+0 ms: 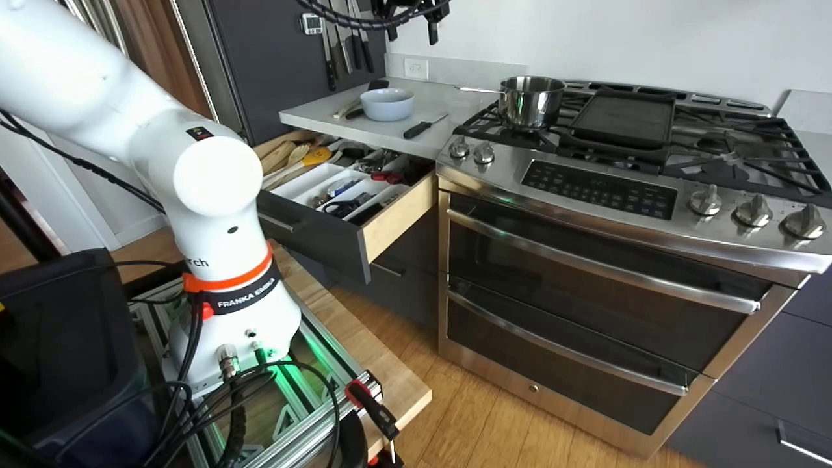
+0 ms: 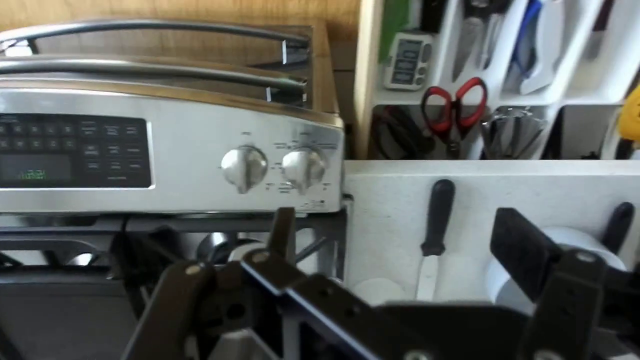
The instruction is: Move the white bowl backwards
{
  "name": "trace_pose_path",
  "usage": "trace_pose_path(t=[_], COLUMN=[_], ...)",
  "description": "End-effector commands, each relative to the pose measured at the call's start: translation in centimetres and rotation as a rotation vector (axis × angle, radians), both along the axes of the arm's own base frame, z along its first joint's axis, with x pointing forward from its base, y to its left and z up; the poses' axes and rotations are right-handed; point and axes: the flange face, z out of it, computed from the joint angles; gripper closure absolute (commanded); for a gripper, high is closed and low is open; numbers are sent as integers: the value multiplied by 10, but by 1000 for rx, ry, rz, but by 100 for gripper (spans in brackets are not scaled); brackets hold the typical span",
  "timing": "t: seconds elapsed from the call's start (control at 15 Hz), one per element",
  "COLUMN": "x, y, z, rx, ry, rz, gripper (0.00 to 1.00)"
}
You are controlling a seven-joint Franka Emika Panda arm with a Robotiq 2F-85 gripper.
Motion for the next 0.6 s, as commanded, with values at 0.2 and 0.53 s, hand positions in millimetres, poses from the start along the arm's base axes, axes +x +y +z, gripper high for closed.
trace_pose_path(t=[0.2,0.53], x=[83,94], y=[120,140], z=[28,30], rx=[238,257], ry=[243,209], rz=[27,79], gripper=[0,0])
